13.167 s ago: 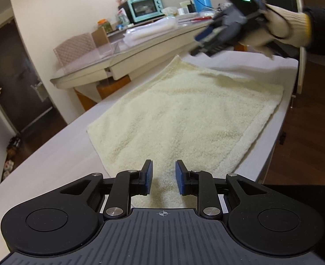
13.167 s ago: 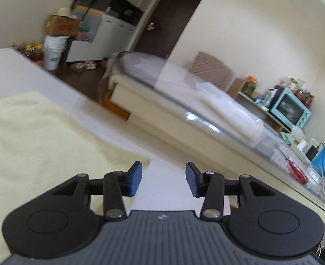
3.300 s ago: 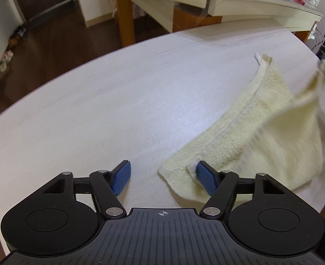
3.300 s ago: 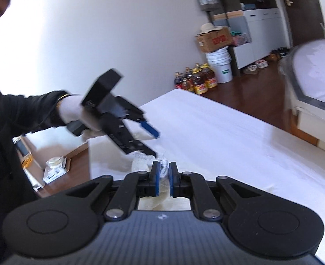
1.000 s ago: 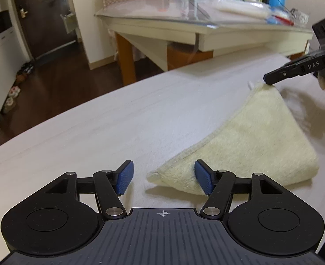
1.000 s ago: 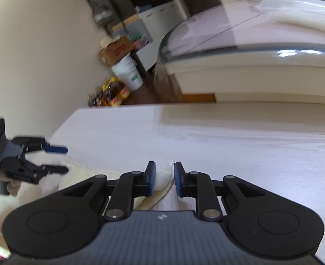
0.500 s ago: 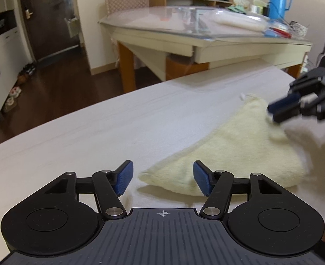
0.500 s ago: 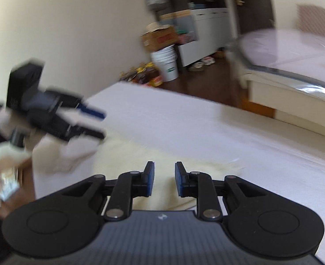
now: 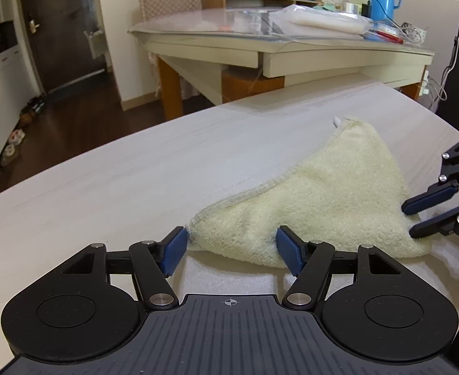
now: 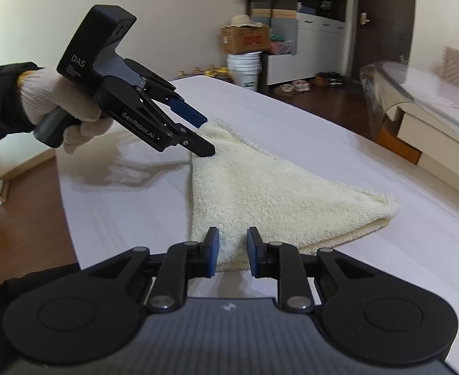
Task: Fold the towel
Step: 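Open the right gripper and release the folded tip, then withdraw both grippers from the small folded towel triangle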
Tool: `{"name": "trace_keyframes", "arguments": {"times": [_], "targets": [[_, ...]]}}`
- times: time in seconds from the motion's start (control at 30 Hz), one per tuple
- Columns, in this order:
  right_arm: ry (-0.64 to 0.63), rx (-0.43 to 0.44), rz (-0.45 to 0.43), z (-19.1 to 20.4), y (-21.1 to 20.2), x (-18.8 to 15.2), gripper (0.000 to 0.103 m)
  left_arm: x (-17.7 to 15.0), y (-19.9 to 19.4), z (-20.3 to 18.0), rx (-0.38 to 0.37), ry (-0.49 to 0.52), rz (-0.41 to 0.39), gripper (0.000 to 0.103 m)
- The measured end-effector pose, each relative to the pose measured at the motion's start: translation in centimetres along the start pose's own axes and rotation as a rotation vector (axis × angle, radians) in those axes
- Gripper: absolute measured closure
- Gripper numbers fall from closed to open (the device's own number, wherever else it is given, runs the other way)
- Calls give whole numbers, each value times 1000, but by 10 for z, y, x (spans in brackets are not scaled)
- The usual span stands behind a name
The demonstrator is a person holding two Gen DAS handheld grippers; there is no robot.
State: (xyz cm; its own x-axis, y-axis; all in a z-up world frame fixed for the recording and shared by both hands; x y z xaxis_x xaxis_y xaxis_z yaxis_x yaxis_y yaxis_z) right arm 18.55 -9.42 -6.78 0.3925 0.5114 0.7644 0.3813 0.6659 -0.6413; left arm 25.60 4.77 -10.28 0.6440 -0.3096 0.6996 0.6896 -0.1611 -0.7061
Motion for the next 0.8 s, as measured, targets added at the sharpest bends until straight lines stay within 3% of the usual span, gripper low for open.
{"name": "trace_keyframes", "arguments": {"times": [0.2, 0.37, 0.6, 0.7, 0.73, 0.8], "targets": [[102, -123, -41, 13, 2, 0, 80, 6, 6, 4, 25, 45, 0, 32], [117, -194, -56, 26, 0, -2, 81, 8, 6, 7, 19, 44, 4, 32], [131, -232, -65, 26, -5, -4, 80, -2, -11, 15, 68, -72, 7, 34], [156, -253, -86, 24, -11, -2, 67, -7, -25, 13, 92, -130, -3, 33], [170, -261, -100, 22, -15, -1, 57, -9, -29, 11, 99, -142, -7, 31], [194, -270, -121, 23, -20, 0, 54, -13, -36, 7, 116, -155, -14, 29]]}}
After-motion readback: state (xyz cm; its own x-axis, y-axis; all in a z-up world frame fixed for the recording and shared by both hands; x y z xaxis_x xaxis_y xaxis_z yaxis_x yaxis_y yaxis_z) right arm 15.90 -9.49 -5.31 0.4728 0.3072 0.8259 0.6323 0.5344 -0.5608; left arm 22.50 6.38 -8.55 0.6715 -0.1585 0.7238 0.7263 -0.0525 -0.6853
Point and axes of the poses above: each gripper's, at about its wrist camera, not at the fingertips, and y roughly the way its jaws point, z to its left, x to its top, the point moved 10 cm from there along y, roughly the way its jaws point, and after that the axes turned 5 degrees about x, right-handed, at the moved point
